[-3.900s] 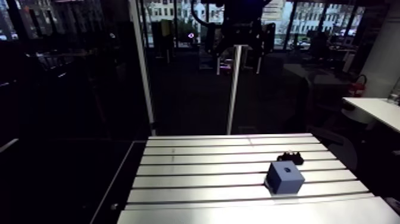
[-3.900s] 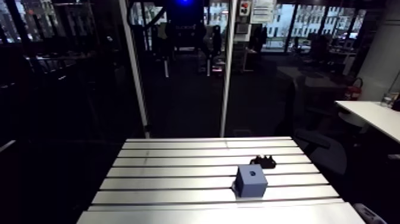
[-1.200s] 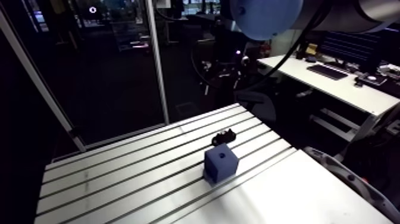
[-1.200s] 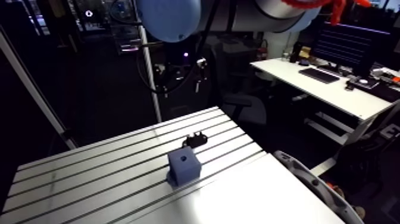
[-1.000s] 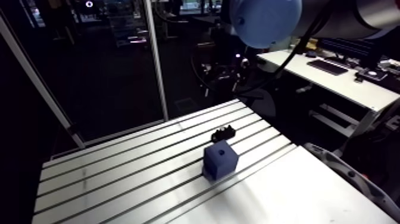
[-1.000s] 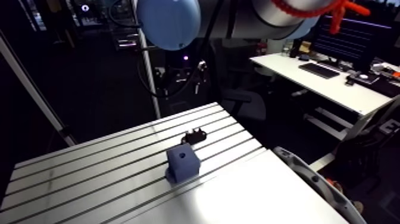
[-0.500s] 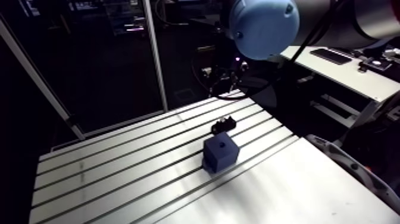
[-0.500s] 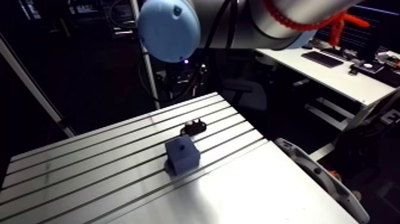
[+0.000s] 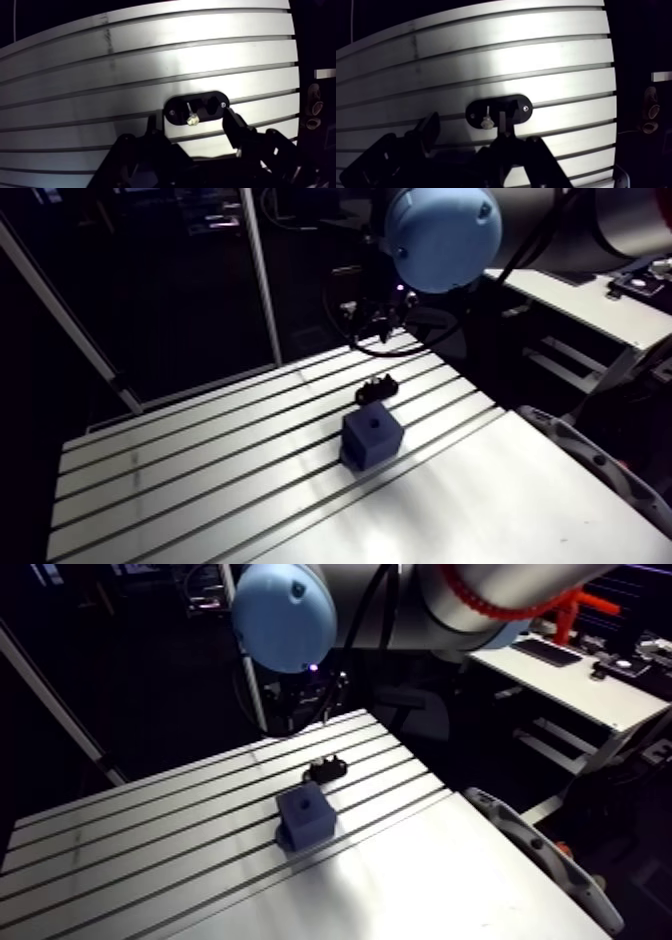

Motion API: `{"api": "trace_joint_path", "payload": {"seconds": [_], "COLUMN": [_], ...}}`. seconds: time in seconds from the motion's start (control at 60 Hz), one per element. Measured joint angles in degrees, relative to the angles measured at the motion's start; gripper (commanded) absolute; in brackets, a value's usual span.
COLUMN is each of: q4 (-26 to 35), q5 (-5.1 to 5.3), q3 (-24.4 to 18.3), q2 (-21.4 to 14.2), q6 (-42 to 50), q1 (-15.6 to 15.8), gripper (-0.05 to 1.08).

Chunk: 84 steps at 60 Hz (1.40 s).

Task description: Pick up the M10 bolt and insert it into the hex recess until seated.

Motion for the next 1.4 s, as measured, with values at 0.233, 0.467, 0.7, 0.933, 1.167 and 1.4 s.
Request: {"api": "trace_joint_path", "payload": {"seconds": [0.233,0.467,0.7,0.933,1.167,1.4], "q4": [0.21,0.37,0.16,-1.02,-3.11,-3.66], "q5": [-1.27,-2.19,-1.87,-1.21,-0.76,0.32], "q3": [0.01,0.23,1.06,2.31,3.38,3.81], "q2": [0.79,1.66,1.82,1.85,1.85,1.85], "q6": [-0.19,-0.36,-0.48,-1.25,-2.56,-3.64], "q1": [0.00,0.04,0.02,-0.33,-0.98,-1.66], "gripper": [0.34,0.34,0.34,0.34,0.34,0.35]}}
